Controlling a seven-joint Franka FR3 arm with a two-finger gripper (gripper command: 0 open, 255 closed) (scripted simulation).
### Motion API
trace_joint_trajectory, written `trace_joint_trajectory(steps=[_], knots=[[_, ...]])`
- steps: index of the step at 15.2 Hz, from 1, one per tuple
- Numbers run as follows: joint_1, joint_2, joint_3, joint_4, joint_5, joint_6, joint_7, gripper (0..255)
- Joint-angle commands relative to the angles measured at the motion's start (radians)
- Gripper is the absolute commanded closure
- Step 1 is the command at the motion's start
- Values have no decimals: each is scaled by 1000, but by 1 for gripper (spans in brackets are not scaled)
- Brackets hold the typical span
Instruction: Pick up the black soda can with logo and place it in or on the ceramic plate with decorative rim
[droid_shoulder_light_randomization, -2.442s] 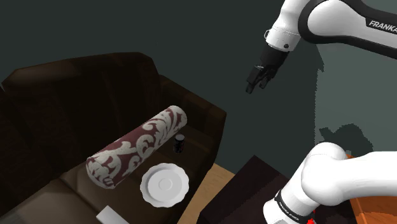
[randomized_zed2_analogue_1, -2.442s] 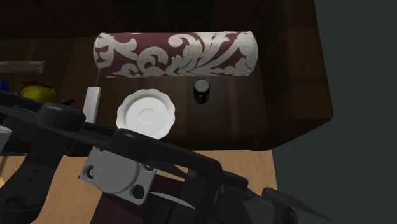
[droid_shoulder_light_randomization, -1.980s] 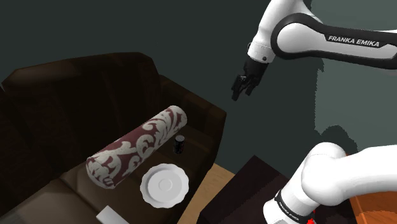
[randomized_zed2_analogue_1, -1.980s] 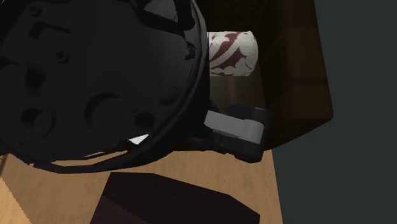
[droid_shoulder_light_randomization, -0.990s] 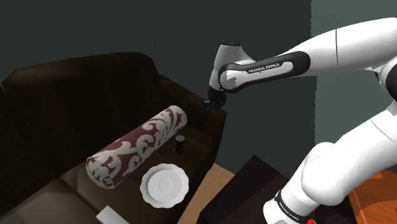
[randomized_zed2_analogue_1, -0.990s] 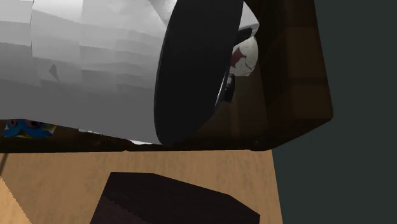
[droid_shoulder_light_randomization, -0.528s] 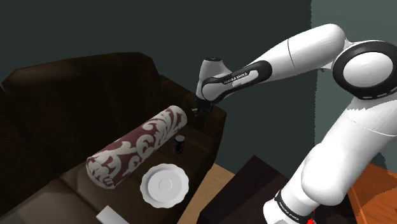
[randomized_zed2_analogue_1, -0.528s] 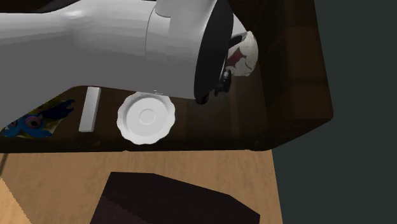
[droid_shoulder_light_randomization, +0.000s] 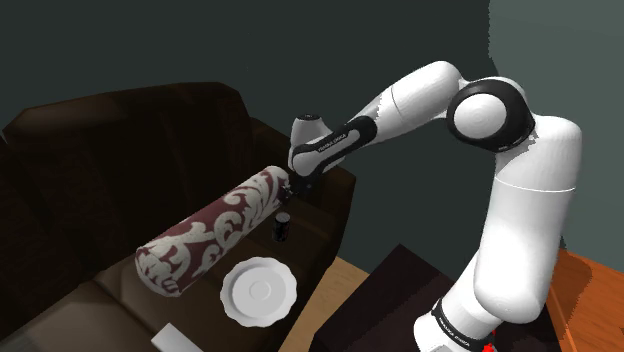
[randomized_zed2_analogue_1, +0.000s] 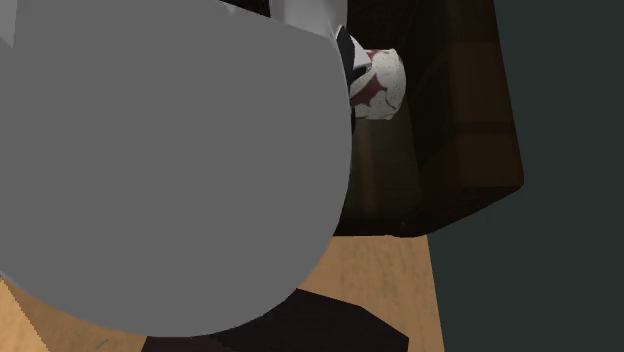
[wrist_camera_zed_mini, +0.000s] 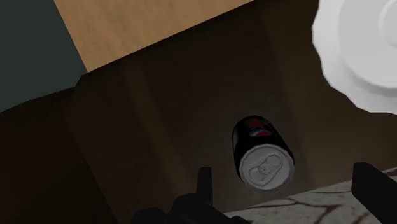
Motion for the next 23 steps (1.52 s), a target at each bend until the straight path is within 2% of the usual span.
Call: trace_joint_trajectory(steps=[1,7,15,22,23], knots=[[2,77,-1,57,-3,13,0,0],[10,310,-2,259,-8,25,1,0],[11,391,-7,279,-13,87,4,0],[11,391,-7,279,-13,87,4,0],[11,391,-7,279,-13,87,4,255]])
